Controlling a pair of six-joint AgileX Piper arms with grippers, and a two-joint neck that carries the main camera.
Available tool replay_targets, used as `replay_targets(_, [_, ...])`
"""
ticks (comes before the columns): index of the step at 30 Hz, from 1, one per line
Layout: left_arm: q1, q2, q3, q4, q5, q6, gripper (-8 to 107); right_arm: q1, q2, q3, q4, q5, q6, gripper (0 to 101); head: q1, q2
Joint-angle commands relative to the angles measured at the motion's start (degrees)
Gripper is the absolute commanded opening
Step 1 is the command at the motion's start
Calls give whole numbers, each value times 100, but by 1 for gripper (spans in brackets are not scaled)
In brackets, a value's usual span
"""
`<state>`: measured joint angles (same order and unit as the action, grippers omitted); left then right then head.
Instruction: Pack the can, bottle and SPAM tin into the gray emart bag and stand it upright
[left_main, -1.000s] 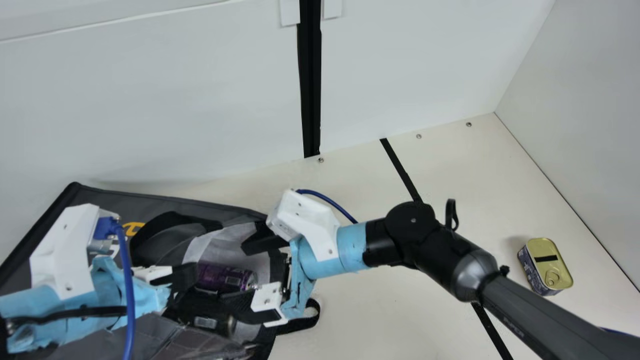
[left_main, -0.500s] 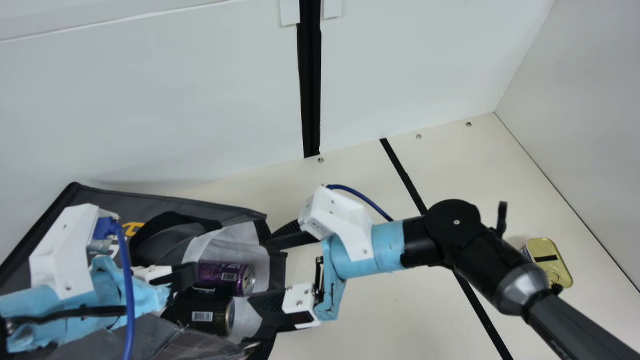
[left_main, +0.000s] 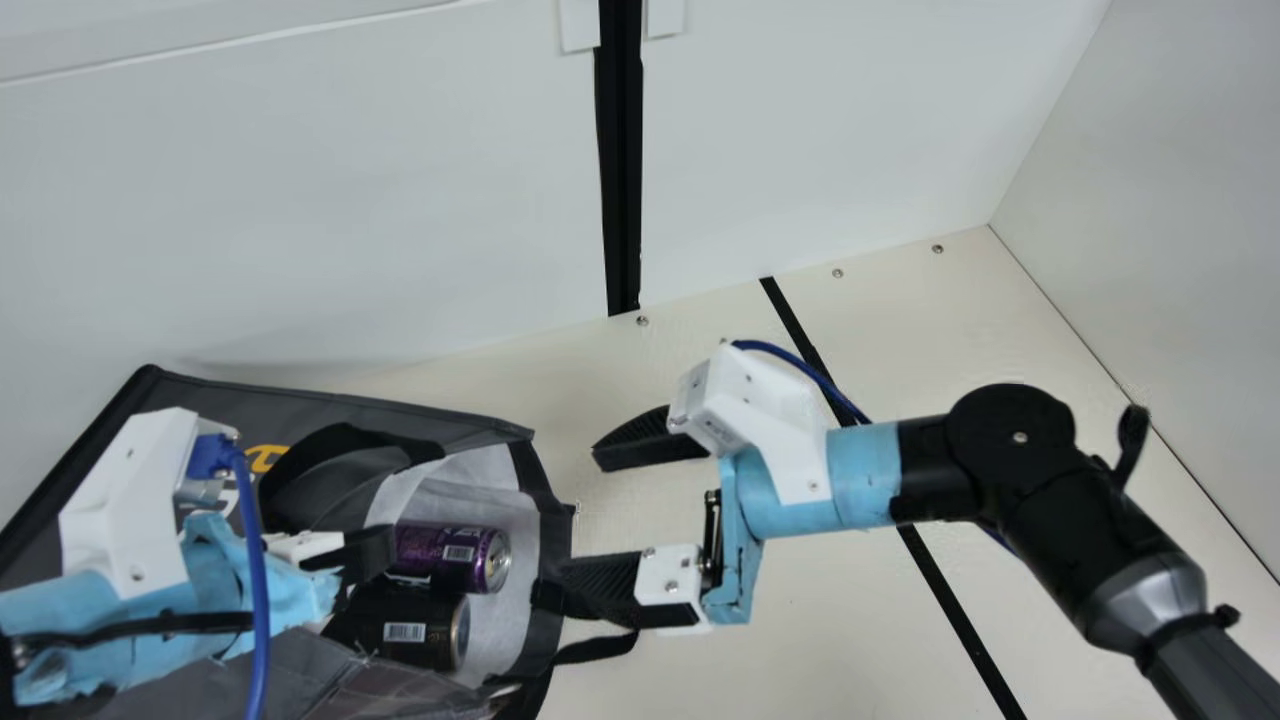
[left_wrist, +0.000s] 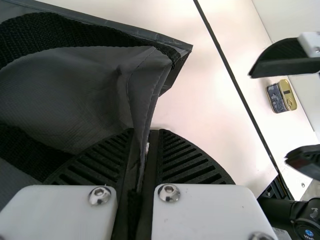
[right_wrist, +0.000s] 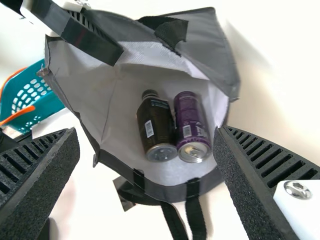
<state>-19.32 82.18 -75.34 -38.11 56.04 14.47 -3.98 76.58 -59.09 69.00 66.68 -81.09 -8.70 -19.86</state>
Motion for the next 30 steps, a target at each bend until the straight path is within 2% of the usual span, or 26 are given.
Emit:
replay_targets(1, [0, 0, 0, 0, 0, 0, -8, -134, -55, -10, -50, 35, 20, 95, -130, -14])
replay_targets(18, [0, 0, 0, 0, 0, 0, -8, -1336, -444, -189, -739, 322, 125, 95, -130, -14])
replay_targets(30, [0, 0, 0, 0, 0, 0, -8, -2162, -532, -701, -1415, 322, 333, 95, -130, -14])
